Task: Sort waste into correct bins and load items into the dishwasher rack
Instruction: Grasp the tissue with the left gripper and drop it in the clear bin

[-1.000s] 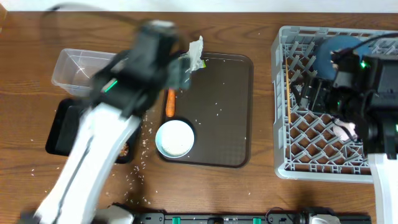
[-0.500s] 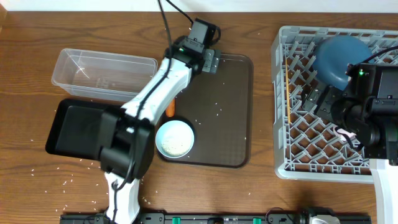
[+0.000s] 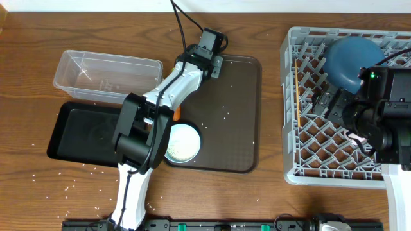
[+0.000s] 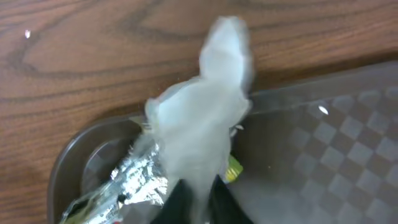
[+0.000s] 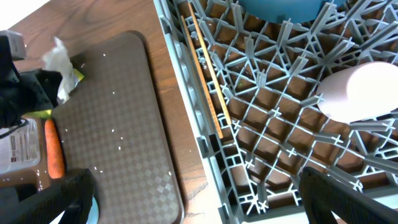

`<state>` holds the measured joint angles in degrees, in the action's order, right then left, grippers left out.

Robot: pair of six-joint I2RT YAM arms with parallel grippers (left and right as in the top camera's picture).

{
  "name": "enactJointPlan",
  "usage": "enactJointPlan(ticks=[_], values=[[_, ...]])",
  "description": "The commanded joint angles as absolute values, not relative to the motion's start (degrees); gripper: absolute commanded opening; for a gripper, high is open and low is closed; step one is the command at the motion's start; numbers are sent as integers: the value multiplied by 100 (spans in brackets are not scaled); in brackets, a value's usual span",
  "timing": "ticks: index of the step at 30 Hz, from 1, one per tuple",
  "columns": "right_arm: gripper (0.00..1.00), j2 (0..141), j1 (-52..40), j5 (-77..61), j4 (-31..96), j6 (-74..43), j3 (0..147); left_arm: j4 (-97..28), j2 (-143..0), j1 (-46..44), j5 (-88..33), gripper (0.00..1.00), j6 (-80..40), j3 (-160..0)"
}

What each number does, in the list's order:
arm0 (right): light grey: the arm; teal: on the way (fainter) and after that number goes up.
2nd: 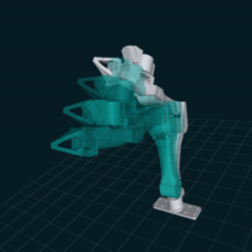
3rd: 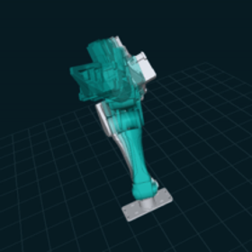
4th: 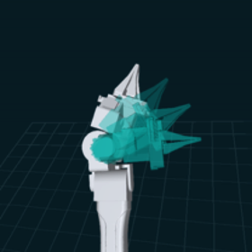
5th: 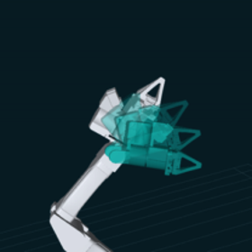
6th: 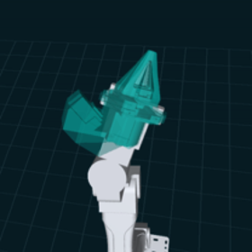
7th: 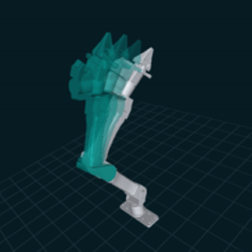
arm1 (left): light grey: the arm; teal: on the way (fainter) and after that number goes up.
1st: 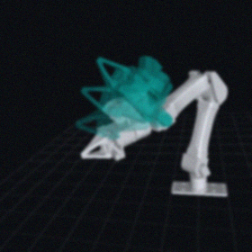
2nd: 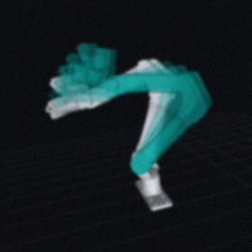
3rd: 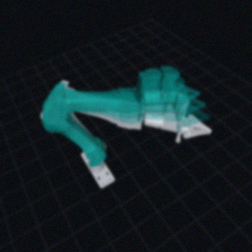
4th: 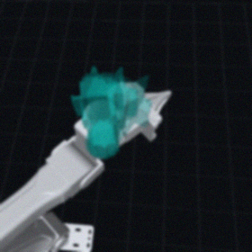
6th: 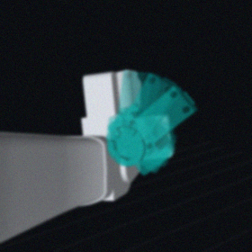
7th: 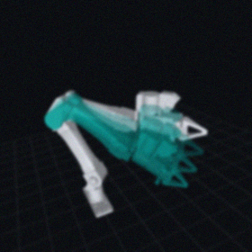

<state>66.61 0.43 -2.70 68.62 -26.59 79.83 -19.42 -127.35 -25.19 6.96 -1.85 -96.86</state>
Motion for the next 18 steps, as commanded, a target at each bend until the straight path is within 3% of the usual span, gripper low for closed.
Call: enactJointPlan(ticks=[1, 11, 18], values=[[99, 6632, -19, -169, 6855, -2718, 8003, -2353, -12084, -2497, 373, 6, -392, -9725], [99, 6635, -19, -172, 6814, -2718, 8003, -4348, -10269, -1682, 714, 6, -388, -9725], [99, 6637, -19, -174, 6814, -2720, 8003, -4497, -10304, -508, 703, 6, -388, -9690]])
